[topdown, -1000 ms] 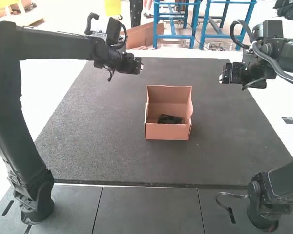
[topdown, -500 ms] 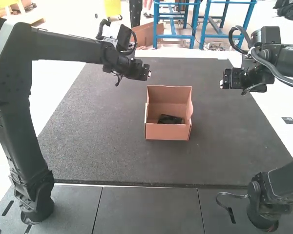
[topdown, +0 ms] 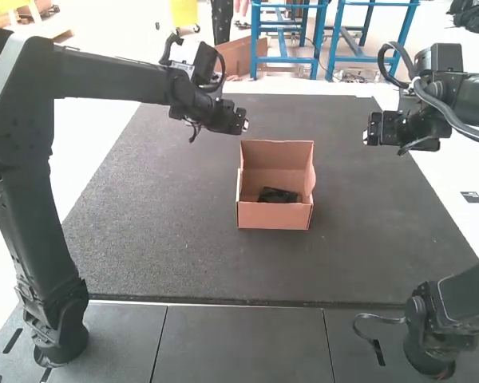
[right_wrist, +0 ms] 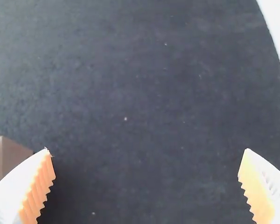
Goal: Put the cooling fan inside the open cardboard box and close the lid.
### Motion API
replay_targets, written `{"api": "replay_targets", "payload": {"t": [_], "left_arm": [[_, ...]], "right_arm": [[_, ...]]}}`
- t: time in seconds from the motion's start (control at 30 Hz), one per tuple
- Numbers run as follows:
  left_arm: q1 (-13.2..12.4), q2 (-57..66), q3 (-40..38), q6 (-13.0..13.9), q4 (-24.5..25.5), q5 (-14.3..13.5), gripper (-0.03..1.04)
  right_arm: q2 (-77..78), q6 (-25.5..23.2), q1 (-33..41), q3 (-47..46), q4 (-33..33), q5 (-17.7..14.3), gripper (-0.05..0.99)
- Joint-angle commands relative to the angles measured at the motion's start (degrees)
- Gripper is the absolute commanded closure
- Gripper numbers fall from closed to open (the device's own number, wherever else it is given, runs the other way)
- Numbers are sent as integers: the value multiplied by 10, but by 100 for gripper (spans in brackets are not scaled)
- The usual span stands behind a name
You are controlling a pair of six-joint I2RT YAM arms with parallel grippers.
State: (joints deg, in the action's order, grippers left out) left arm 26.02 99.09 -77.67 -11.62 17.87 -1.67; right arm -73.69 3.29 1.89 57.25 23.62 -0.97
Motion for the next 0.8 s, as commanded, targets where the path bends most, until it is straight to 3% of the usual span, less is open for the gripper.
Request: {"api": "replay_targets", "payload": {"t": [0.0,0.27,0.77], "left_arm": [[20,4,-24,4,9,23,4],[44,4,-21,4,38,30,4],[48,4,7,5,106,29,4]], "right_arm": [[19,6,-7,3,-3,-3,3],[19,6,-7,4,-3,0,3],[17,5,-7,1,-5,16,3]]}}
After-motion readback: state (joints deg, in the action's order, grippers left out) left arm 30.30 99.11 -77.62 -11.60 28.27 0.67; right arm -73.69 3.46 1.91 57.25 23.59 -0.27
